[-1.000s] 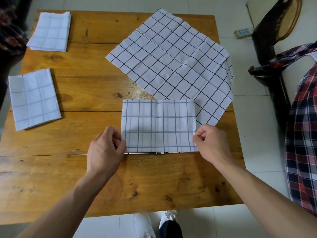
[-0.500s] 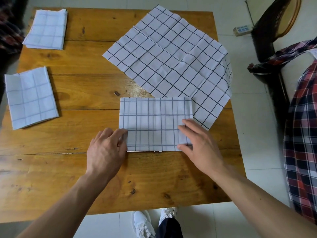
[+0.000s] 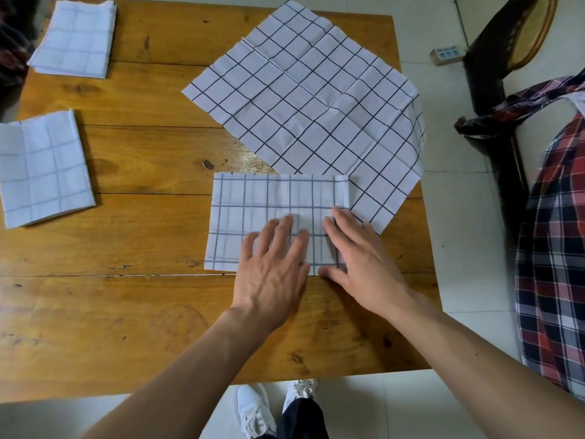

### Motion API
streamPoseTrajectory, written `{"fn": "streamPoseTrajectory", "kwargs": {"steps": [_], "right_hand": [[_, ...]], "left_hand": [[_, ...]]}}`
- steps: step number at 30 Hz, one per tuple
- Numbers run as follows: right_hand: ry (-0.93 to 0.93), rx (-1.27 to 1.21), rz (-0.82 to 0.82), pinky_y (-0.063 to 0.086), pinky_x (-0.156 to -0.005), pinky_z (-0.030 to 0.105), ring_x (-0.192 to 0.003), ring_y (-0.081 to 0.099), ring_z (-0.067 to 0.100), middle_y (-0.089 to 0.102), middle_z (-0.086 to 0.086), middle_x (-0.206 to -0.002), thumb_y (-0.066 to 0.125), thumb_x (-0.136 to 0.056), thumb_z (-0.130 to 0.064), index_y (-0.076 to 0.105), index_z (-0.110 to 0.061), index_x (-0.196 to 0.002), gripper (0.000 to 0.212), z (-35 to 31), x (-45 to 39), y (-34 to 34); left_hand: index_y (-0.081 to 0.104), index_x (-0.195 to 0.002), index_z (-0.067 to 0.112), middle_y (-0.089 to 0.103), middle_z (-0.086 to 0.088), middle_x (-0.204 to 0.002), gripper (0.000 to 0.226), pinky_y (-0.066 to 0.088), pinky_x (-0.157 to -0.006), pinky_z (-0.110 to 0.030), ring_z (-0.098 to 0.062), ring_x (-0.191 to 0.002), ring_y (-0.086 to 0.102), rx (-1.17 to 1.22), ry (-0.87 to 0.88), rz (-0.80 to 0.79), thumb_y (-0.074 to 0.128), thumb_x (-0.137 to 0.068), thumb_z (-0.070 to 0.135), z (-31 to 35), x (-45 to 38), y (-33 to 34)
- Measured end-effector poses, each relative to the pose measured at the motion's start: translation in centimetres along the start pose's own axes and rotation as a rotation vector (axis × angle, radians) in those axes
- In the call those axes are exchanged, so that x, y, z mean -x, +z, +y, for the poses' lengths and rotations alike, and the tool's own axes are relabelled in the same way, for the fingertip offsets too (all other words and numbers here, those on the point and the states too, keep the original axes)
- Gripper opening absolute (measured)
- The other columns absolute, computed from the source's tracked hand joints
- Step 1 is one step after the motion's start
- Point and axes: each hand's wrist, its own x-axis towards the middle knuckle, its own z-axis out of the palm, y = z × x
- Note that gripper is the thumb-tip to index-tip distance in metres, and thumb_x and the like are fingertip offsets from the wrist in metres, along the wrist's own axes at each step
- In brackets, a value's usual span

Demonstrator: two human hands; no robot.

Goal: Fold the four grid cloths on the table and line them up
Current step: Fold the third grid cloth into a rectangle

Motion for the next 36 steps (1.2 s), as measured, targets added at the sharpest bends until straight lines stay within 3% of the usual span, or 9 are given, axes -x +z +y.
{"fn": "streamPoseTrajectory", "kwargs": {"steps": [4,7,12,17,24,30,33,36], "right_hand": [[-0.02,-0.013,-0.099,-0.001,-0.123,0.042,-0.147,-0.019,0.011,-0.019,-0.003,-0.162,0.058,-0.088,-0.055,-0.006,-0.017,-0.155,0.1,0.9,-0.8,-0.6],[-0.025,0.015,-0.154,-0.004,-0.122,0.041,-0.144,-0.027,0.01,-0.03,-0.003,-0.158,0.058,-0.083,-0.065,-0.019,-0.017,-0.152,0.114,1.6,-1.7,-1.1],[-0.023,0.067,-0.218,-0.01,-0.12,0.041,-0.14,-0.036,0.013,-0.042,-0.002,-0.152,0.063,-0.067,-0.077,-0.029,-0.016,-0.148,0.137,2.3,-3.4,-1.9],[-0.021,0.093,-0.288,-0.014,-0.119,0.044,-0.137,-0.042,0.014,-0.049,-0.002,-0.147,0.072,-0.058,-0.076,-0.036,-0.016,-0.144,0.151,2.3,-4.5,-2.4],[-0.059,0.136,-0.381,-0.017,-0.117,0.036,-0.135,-0.043,0.008,-0.051,-0.008,-0.144,0.083,-0.06,-0.058,-0.038,-0.022,-0.142,0.151,3.1,-4.6,-3.8],[-0.079,0.283,-0.377,-0.016,-0.117,0.036,-0.139,-0.039,0.014,-0.045,0.0,-0.149,0.081,-0.063,-0.057,-0.035,-0.018,-0.144,0.147,3.4,-4.2,-4.2],[-0.048,0.242,-0.34,-0.015,-0.118,0.038,-0.139,-0.038,0.015,-0.042,0.0,-0.151,0.082,-0.068,-0.048,-0.033,-0.023,-0.146,0.141,2.8,-2.8,-4.1],[0.002,0.02,-0.292,-0.011,-0.119,0.038,-0.139,-0.037,0.011,-0.038,-0.007,-0.153,0.078,-0.079,-0.035,-0.023,-0.034,-0.15,0.124,1.2,-1.6,-4.2]], "left_hand": [[0.029,-0.149,0.03,0.024,-0.008,-0.161,0.051,0.028,-0.115,-0.051,-0.028,-0.148,0.021,-0.021,0.039,-0.021,0.042,-0.101,0.042,-1.8,0.7,0.6],[0.022,-0.153,0.035,0.016,-0.003,-0.165,0.05,0.018,-0.12,-0.052,-0.024,-0.153,0.012,-0.019,0.015,-0.038,0.031,-0.104,0.035,-3.8,1.8,0.8],[0.016,-0.156,0.038,0.012,0.0,-0.167,0.053,0.002,-0.121,-0.048,-0.02,-0.154,0.004,0.007,-0.088,-0.041,0.021,-0.104,0.037,-6.7,3.5,0.6],[0.015,-0.157,0.039,0.01,0.003,-0.167,0.054,0.009,-0.121,-0.053,-0.019,-0.154,0.002,0.026,-0.129,-0.035,0.02,-0.103,0.04,-9.1,4.9,0.5],[0.013,-0.156,0.042,0.01,0.004,-0.167,0.054,0.011,-0.12,-0.057,-0.02,-0.154,0.002,0.061,-0.167,-0.026,0.022,-0.103,0.04,-10.9,6.1,0.3],[0.031,-0.15,0.038,0.017,0.0,-0.165,0.051,0.016,-0.118,-0.057,-0.027,-0.153,0.01,0.117,-0.166,-0.018,0.023,-0.1,0.042,-10.5,5.5,-0.9],[0.042,-0.145,0.03,0.023,0.0,-0.164,0.05,0.02,-0.117,-0.057,-0.027,-0.152,0.014,0.095,-0.138,0.017,0.037,-0.095,0.036,-10.4,5.2,-1.3],[0.059,-0.131,0.021,0.039,-0.001,-0.157,0.042,0.029,-0.11,-0.053,-0.026,-0.149,0.026,0.097,-0.062,0.118,0.056,-0.089,0.025,-10.5,4.9,-1.7]]}}
